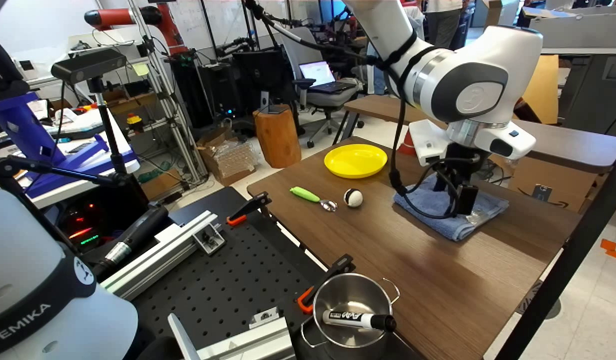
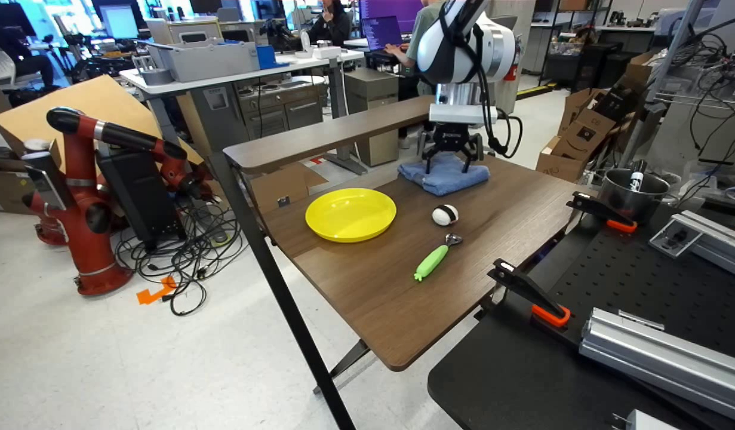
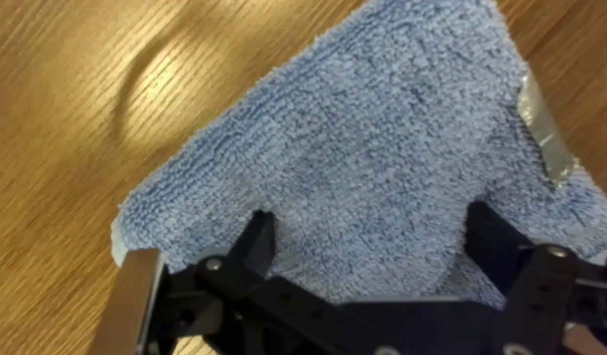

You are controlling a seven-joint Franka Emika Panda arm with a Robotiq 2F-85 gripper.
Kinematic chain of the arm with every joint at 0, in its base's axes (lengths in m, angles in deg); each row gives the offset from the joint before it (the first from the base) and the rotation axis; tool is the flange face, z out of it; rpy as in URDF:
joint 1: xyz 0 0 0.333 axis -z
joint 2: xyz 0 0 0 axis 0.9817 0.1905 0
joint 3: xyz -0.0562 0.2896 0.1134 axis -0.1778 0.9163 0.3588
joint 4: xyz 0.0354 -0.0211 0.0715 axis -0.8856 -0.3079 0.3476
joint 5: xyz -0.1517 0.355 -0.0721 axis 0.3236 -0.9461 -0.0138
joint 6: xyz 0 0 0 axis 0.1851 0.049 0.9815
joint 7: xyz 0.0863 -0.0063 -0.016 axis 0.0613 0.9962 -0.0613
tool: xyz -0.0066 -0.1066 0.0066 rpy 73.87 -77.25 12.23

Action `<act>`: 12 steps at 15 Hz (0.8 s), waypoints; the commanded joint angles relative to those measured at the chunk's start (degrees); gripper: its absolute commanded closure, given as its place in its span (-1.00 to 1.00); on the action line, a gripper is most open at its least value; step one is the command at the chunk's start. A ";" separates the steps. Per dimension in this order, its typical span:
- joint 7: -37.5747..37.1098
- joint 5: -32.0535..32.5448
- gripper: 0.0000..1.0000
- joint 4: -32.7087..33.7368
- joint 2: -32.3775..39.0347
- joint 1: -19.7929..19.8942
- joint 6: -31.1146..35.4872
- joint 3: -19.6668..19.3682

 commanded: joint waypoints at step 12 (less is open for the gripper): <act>-1.39 4.24 -1.00 -3.10 2.66 -2.09 2.42 -4.95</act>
